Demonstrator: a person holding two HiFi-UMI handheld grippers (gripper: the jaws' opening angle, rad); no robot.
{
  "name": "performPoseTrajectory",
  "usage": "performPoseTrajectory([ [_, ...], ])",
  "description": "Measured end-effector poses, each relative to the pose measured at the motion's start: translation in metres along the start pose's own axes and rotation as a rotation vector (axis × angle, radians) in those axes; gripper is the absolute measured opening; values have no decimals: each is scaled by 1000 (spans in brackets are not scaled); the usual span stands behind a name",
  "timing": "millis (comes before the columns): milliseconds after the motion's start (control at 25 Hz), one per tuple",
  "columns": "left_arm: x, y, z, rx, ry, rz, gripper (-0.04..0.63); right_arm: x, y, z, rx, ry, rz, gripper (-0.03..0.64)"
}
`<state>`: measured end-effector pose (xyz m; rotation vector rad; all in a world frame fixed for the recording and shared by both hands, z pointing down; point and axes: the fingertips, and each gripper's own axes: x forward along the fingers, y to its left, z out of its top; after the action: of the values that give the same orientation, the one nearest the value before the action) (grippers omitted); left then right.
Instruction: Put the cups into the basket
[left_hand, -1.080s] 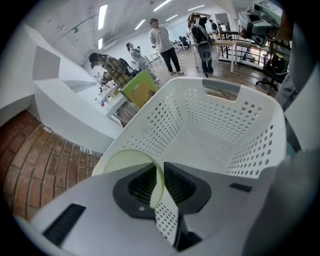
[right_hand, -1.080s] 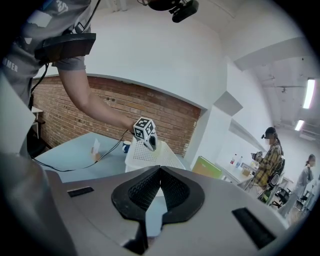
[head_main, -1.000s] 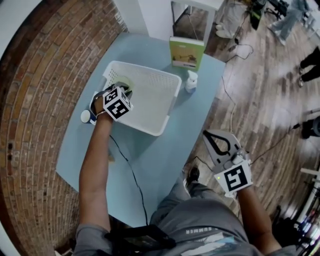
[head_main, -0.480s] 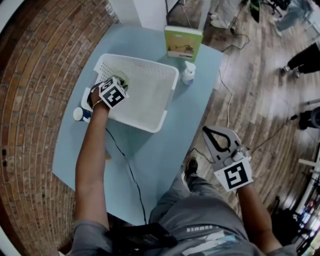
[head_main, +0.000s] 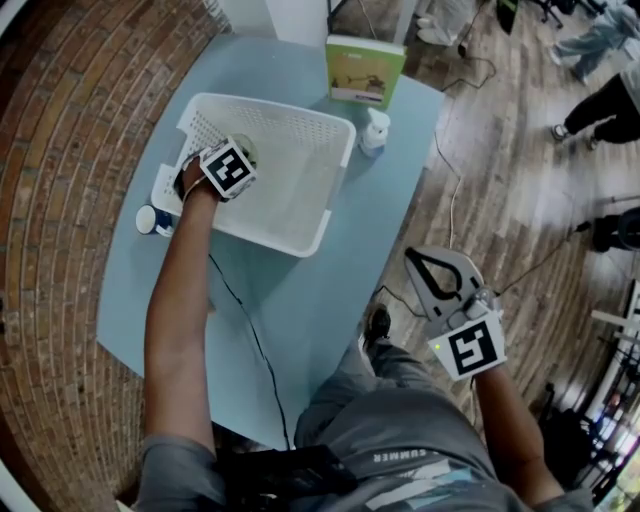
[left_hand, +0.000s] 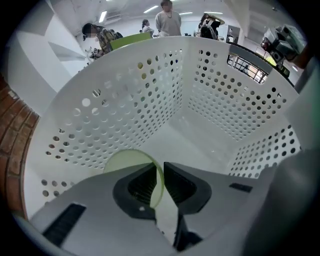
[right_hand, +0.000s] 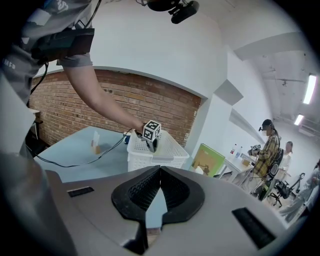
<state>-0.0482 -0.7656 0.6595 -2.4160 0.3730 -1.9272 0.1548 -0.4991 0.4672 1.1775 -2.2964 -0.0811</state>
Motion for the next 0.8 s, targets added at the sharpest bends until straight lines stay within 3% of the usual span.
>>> performPoseTrajectory([
  [360, 23, -11, -12, -45, 27, -70, 48, 2, 1, -6, 12, 13, -3, 12],
  [560, 27, -12, -17, -50, 52, -72, 48, 3, 1, -6, 14, 16, 3, 12],
  [800, 22, -16, -10, -66, 10, -99, 49, 3, -1, -5, 16, 12, 5, 12],
])
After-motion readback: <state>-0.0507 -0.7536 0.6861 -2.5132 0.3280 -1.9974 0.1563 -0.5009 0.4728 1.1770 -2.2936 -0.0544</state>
